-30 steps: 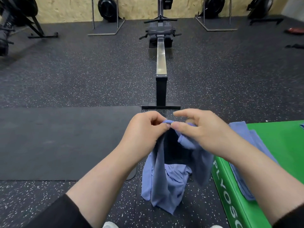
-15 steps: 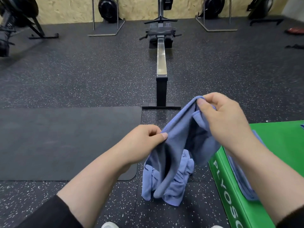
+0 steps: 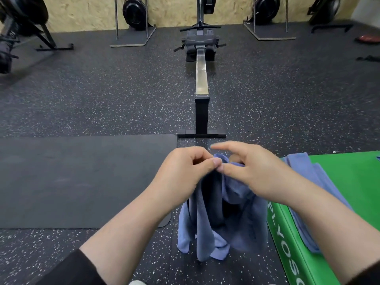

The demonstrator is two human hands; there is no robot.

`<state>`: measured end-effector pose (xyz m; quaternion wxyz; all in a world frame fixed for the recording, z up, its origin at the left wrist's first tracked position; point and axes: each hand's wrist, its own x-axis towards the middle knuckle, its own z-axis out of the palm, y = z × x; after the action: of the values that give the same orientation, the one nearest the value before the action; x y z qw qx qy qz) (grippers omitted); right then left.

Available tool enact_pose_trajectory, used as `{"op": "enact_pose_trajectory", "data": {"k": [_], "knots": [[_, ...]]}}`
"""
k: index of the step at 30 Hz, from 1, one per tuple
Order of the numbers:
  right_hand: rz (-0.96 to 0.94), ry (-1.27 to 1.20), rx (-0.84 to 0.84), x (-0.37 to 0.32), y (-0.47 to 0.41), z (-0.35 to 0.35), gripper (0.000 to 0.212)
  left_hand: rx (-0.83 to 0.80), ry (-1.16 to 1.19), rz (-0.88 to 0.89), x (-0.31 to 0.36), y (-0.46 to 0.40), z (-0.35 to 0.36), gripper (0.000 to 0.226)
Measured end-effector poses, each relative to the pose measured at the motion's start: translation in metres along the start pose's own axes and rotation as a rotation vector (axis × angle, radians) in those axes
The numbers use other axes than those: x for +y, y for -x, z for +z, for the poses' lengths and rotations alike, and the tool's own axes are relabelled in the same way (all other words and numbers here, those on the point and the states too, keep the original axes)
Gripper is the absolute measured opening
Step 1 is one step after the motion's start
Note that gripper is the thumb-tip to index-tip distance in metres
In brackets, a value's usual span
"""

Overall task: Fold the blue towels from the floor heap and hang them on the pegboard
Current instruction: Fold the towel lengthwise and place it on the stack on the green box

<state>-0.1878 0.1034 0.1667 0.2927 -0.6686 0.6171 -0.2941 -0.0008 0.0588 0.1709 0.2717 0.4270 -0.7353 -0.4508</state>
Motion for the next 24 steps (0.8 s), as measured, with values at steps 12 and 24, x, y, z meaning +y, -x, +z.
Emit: {"op": "enact_pose_trajectory", "data": {"k": [12,24], "knots": [[0.041,-0.127,0.320,-0.005,0.000,-0.006,0.014,-0.065,0.003,-0.093,-0.006,0.003,-0.010,0.024],[0.139,-0.081,0.064,0.000,0.002,-0.005,0.033,0.131,0.047,-0.042,-0.001,0.001,-0.010,0.026]]}}
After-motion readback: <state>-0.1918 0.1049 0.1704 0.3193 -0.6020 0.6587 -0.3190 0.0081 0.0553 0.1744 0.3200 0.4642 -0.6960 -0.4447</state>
